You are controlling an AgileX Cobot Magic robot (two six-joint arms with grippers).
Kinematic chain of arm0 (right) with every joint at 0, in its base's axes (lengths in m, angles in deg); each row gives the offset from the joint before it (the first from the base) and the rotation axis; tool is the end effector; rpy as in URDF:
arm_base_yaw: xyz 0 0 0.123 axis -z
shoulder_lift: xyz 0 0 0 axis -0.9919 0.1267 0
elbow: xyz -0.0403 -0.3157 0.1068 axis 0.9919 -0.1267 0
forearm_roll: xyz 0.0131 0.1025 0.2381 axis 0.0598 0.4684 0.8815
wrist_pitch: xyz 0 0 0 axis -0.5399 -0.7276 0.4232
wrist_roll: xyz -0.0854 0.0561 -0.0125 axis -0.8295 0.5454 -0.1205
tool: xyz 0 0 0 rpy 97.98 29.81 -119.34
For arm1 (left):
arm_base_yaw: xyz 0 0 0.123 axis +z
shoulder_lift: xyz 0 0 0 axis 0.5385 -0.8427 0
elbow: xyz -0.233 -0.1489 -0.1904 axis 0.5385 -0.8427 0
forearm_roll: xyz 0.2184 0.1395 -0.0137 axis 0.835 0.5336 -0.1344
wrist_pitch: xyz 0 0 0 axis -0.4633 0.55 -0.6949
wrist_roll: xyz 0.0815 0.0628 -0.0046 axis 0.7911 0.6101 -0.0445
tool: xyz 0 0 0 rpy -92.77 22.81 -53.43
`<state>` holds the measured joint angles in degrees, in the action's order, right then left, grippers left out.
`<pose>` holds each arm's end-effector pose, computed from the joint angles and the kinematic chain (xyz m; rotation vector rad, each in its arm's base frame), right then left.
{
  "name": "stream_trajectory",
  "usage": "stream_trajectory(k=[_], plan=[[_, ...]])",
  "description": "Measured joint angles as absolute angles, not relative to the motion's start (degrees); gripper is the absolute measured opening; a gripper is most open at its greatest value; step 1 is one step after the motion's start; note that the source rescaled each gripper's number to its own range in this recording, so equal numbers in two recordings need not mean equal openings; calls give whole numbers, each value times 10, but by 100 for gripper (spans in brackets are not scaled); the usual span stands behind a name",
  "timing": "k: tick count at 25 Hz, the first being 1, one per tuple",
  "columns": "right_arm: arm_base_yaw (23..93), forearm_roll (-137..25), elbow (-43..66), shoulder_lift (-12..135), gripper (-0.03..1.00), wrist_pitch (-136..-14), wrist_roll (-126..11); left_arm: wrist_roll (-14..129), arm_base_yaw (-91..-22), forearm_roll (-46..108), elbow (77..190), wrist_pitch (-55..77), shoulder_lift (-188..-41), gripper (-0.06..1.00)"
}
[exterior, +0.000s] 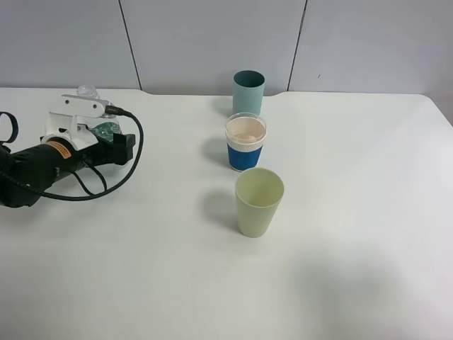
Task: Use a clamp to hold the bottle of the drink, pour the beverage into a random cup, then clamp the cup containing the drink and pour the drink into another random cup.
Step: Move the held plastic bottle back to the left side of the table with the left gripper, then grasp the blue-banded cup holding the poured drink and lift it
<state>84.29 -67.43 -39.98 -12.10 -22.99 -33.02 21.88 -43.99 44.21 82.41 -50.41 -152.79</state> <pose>-0.0398 -0.0048 0.2756 0.0618 2.0463 -0.0769 0.3230 -0.0648 0.1340 0.1656 1.9236 -0.1448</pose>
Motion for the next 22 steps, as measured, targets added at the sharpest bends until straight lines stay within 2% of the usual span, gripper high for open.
stream_trajectory(k=[1,2,4,13,22], plan=[[843,-674,-400,-121,61,-230,-330,218,-440,442,824,-504,-1528,82],[843,-674,-400,-121,61,-230,-330,218,-440,442,824,-504,-1528,89],[843,-674,-400,-121,61,-230,-330,217,-440,442,824,-504,-1528,96],[843,-674,-400,-121,61,-230,-330,219,-448,442,821,-492,-1506,99],[843,-674,-400,-121,61,-230,-330,247,-459,441,745,-449,-1374,99]])
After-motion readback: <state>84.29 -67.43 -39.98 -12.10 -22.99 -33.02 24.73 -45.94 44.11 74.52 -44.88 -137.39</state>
